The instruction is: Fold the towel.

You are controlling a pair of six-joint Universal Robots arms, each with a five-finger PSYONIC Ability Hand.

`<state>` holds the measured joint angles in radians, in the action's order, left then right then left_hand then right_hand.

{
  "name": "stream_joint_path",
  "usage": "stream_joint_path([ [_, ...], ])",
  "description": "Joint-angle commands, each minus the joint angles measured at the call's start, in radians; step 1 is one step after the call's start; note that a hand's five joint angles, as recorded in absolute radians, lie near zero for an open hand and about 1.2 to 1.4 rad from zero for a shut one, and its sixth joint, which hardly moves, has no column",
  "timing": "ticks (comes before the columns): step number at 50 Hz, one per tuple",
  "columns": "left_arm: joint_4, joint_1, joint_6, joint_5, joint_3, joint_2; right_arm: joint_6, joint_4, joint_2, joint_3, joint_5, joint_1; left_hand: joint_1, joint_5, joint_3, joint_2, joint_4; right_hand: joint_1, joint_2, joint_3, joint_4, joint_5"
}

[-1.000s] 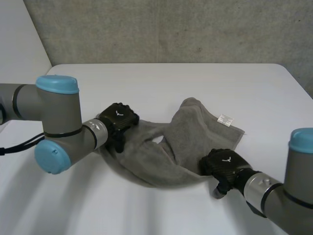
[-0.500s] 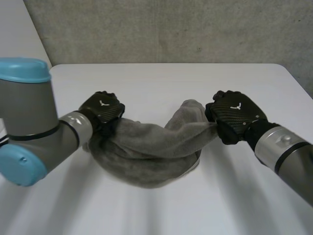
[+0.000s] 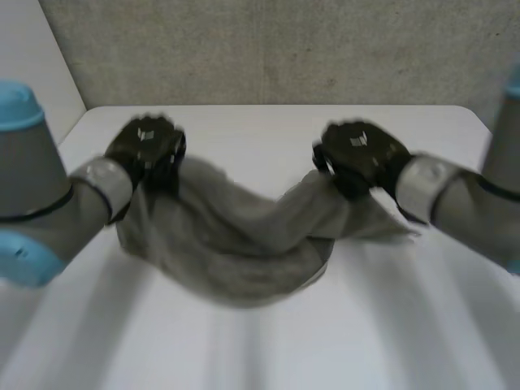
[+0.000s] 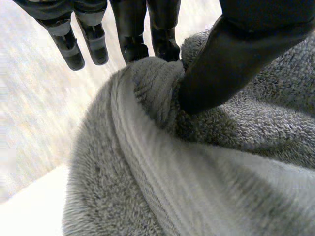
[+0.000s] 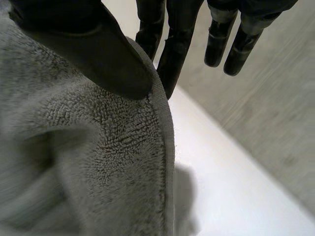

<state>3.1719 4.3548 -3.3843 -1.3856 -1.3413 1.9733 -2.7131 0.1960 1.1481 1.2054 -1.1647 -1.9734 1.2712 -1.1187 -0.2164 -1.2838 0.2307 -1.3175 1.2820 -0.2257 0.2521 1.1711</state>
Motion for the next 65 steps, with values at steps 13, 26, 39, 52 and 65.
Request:
stream_joint_path([
  [13,0.45,-0.029,0.171,0.005,-0.12,-0.287,-0.025,-0.084,0.172,-0.22,-0.012,-0.053,0.125,-0.103,0.042,-0.112,-0.056,-0.079,0.114,0.051,-0.078,0.051],
  [26,0.433,0.072,0.169,0.007,-0.606,-0.332,0.134,-0.141,0.209,0.377,0.091,-0.05,0.018,0.004,0.042,-0.005,-0.056,-0.079,0.114,0.051,-0.078,0.051],
  [39,0.253,0.108,0.135,-0.006,-0.671,-0.275,0.182,-0.159,0.185,0.574,0.108,-0.029,-1.037,1.059,0.042,1.05,-0.056,1.103,-1.068,0.051,-0.078,-1.131],
  [52,0.201,0.1,0.128,0.007,-0.542,-0.387,-0.025,-0.19,0.294,0.637,0.103,0.011,-1.005,1.027,0.042,1.017,-0.056,1.109,-1.074,0.051,-0.078,-1.137],
  [65,-0.018,-0.058,-0.054,0.2,-0.326,-0.144,-0.013,-0.336,0.282,0.737,0.011,0.082,-0.973,0.995,0.042,0.985,-0.056,1.095,-1.059,0.051,-0.078,-1.123],
])
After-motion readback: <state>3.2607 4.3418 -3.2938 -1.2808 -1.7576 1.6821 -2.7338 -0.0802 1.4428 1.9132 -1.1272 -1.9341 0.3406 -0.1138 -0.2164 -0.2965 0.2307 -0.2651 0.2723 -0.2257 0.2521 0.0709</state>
